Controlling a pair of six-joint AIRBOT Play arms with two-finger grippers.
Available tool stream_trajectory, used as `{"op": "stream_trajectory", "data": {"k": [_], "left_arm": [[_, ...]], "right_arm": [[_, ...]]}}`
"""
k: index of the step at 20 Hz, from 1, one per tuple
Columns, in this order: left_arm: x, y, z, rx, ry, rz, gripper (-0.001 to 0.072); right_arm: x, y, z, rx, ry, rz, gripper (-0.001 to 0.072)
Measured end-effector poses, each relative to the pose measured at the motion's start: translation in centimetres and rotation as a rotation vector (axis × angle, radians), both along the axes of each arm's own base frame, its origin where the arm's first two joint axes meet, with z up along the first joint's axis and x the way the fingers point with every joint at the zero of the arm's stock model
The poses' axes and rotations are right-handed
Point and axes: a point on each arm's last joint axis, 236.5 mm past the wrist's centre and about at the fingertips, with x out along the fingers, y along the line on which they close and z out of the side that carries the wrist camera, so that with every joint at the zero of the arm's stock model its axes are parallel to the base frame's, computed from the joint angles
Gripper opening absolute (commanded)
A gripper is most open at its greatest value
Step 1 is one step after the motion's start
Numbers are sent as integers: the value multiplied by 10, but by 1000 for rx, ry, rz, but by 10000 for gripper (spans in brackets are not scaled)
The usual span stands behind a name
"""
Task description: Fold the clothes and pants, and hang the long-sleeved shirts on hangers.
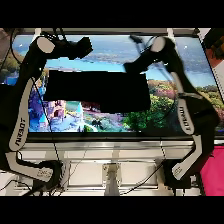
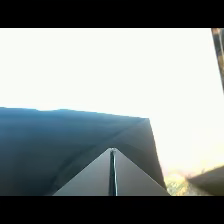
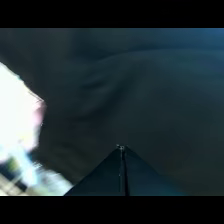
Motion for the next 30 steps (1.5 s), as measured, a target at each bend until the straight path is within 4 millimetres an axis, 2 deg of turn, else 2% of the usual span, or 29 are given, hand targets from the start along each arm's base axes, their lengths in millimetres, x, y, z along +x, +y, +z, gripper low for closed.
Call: {"op": "stream_trajectory", "data": {"k": [2, 4, 5, 7, 8, 9, 10, 13, 18, 19, 20, 21, 22, 24, 26, 28, 30], "left_arm": [[-4, 0, -1, 10, 8, -12, 7], [-8, -1, 1, 17, 11, -25, 7], [-11, 0, 4, 21, 8, -31, 7], [-15, -1, 10, 26, -3, -42, 7], [-16, 0, 14, 27, -12, -43, 7], [-18, 0, 17, 28, -17, -46, 7], [-19, 0, 18, 30, -19, -49, 7], [-21, 0, 22, 31, -26, -52, 7], [-23, -3, 23, 33, -28, -60, 7], [-24, -5, 24, 33, -29, -63, 7], [-25, -6, 23, 33, -28, -67, 7], [-25, -8, 23, 33, -29, -70, 7], [-26, -9, 23, 33, -28, -73, 7], [-27, -14, 19, 38, -22, -82, 6], [-30, -17, 6, 66, 6, -103, 6], [-38, -20, -19, 135, 59, -140, 6], [-48, -23, -48, 215, 123, -174, 6]], "right_arm": [[15, -62, 12, -6, -25, -107, 14], [15, -122, 6, 21, 14, -203, 14], [9, -144, -3, 63, 55, -237, 14], [-13, -166, -32, 182, 170, -275, 41], [-26, -168, -47, 249, 232, -290, 225], [-40, -169, -65, 310, 295, -313, 461], [-51, -168, -82, 352, 345, -337, 573], [-82, -151, -121, 449, 481, -359, 570], [-102, -110, -152, 487, 587, -315, 564], [-103, -102, -157, 479, 592, -304, 534], [-103, -95, -159, 474, 590, -293, 396], [-101, -88, -161, 465, 581, -284, 158], [-99, -82, -162, 457, 572, -272, 21], [-91, -75, -159, 451, 551, -270, 14], [-84, -77, -152, 444, 539, -291, 14], [-80, -90, -144, 429, 520, -325, 14], [-74, -117, -133, 413, 486, -383, 13]]}}
